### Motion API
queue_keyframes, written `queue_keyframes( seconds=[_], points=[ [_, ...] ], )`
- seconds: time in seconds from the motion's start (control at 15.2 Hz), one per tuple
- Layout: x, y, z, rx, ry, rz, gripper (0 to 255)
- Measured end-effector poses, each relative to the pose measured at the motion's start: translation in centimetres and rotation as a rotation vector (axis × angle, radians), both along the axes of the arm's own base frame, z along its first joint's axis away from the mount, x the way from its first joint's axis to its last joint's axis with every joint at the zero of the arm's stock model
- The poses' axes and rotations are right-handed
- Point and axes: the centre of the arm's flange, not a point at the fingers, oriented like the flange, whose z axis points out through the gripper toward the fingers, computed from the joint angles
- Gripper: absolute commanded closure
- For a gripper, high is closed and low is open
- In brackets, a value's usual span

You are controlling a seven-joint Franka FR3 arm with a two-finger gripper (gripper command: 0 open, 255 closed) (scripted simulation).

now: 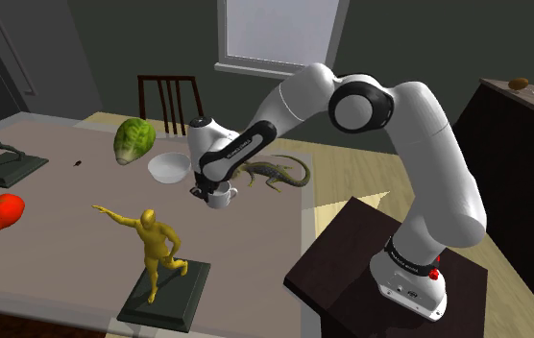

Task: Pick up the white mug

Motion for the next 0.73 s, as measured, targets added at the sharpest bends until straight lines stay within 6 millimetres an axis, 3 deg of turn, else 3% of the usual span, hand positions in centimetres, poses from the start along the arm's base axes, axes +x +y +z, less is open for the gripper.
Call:
queue_keyframes(
  seconds=[0.73],
  points=[
    [0.0, 0.0, 5.7, 0.0, 0.0, 0.0, 255]
  ],
)
